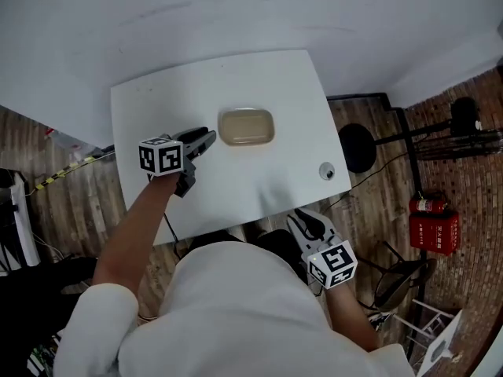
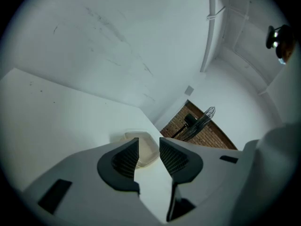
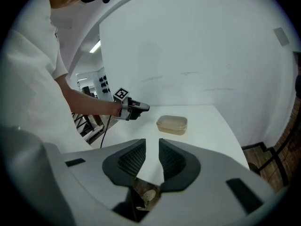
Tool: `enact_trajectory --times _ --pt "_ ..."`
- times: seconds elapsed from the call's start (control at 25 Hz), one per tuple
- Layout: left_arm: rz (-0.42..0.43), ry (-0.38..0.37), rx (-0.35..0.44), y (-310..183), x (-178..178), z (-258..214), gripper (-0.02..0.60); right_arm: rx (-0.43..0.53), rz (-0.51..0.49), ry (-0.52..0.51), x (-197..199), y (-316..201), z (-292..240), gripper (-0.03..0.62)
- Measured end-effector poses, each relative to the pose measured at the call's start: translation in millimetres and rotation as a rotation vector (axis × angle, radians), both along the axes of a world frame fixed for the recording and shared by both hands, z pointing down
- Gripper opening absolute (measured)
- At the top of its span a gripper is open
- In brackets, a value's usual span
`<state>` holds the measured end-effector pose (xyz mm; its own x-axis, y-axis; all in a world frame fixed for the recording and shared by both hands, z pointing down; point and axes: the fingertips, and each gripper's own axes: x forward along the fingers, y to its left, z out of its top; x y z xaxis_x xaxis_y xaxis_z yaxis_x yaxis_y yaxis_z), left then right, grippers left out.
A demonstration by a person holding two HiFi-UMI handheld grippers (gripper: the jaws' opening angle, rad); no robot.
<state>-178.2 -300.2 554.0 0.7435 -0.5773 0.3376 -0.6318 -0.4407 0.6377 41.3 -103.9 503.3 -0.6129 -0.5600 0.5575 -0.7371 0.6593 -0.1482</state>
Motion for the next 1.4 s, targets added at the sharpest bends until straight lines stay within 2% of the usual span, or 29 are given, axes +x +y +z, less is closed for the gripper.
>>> enact_trajectory --times 0.2,0.64,0.8,1.16,1.4 --pt "0.0 0.089 -0.061 -39 0 20 0.158 -0.032 -0.001 0.043 3 3 5 0.094" --pt "0.027 0.194 -0.182 -91 17 64 0.201 -0.068 0.131 0.083 36 10 7 0.092" --pt "0.061 0.201 -0.197 -92 28 69 0.201 -0.077 0.156 0.096 42 12 6 0.091" --pt "0.121 0.164 -0.216 -97 45 81 0.199 -0.084 0.163 0.12 43 15 5 0.087" --pt "0.093 0.152 -0.196 -98 40 81 0.102 -0.094 0.175 0.124 45 21 8 0.084"
